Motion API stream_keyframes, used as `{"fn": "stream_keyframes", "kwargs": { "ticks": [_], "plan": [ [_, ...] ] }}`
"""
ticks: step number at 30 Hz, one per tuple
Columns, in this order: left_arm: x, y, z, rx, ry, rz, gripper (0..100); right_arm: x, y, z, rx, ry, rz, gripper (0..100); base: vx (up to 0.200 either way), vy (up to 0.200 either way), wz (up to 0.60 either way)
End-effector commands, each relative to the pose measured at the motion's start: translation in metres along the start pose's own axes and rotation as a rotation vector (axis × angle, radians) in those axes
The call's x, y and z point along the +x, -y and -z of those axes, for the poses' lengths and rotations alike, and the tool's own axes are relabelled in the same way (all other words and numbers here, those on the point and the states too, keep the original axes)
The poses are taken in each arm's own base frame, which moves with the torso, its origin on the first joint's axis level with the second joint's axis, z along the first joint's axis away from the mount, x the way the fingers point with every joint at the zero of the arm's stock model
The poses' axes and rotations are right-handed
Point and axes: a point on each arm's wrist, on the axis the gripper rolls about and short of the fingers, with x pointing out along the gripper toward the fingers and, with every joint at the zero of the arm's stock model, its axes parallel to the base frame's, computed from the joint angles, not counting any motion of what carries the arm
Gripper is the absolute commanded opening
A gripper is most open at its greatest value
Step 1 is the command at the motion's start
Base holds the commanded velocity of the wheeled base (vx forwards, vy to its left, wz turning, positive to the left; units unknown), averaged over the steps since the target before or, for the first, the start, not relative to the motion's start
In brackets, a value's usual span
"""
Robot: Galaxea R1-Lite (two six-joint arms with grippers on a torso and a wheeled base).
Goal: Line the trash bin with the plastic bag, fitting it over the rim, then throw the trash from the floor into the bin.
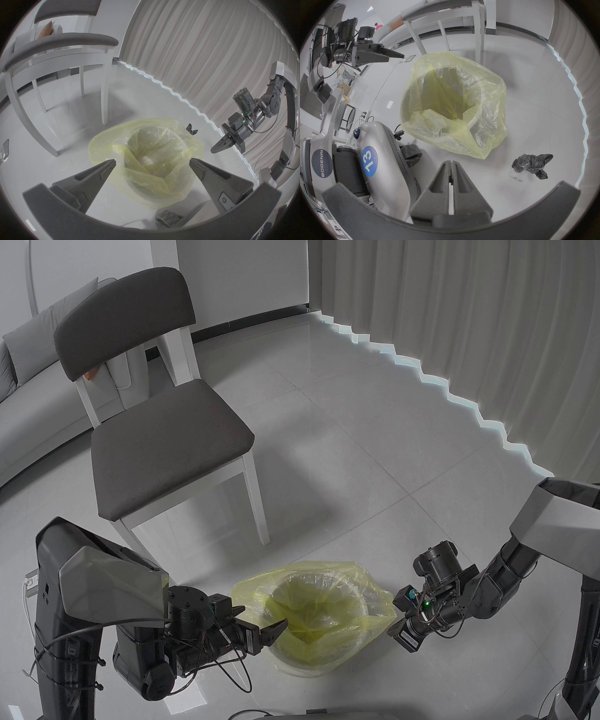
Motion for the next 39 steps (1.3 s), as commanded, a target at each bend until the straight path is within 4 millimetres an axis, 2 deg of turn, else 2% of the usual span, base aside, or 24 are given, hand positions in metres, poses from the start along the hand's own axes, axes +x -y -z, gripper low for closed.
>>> {"fn": "stream_keyframes", "kwargs": {
  "ticks": [1, 10, 19, 28, 34, 39],
  "plan": [
    [-0.007, 0.007, 0.0, 0.015, 0.0, 0.021, 100, -0.005, 0.0, -0.003, 0.012, 0.008, 0.002, 0, 0.0, 0.0, 0.0],
    [-0.004, 0.008, -0.008, 0.017, 0.037, 0.024, 100, -0.006, -0.001, -0.01, 0.015, 0.009, -0.001, 0, 0.0, 0.0, 0.0],
    [-0.003, 0.001, -0.009, -0.002, 0.045, 0.003, 100, -0.005, 0.0, -0.012, 0.016, -0.002, -0.007, 0, 0.0, 0.2, 0.0],
    [-0.005, 0.001, -0.008, -0.001, 0.037, 0.003, 100, -0.006, -0.003, -0.014, 0.007, 0.0, -0.011, 0, 0.0, 0.0, 0.0],
    [-0.014, 0.006, -0.004, 0.006, 0.011, 0.006, 100, -0.004, -0.004, -0.014, 0.004, -0.001, -0.014, 0, 0.0, 0.0, 0.0],
    [-0.013, 0.007, -0.006, 0.006, 0.021, 0.008, 100, -0.004, -0.004, -0.014, 0.004, -0.001, -0.014, 0, -0.2, 0.0, 0.0]
  ]
}}
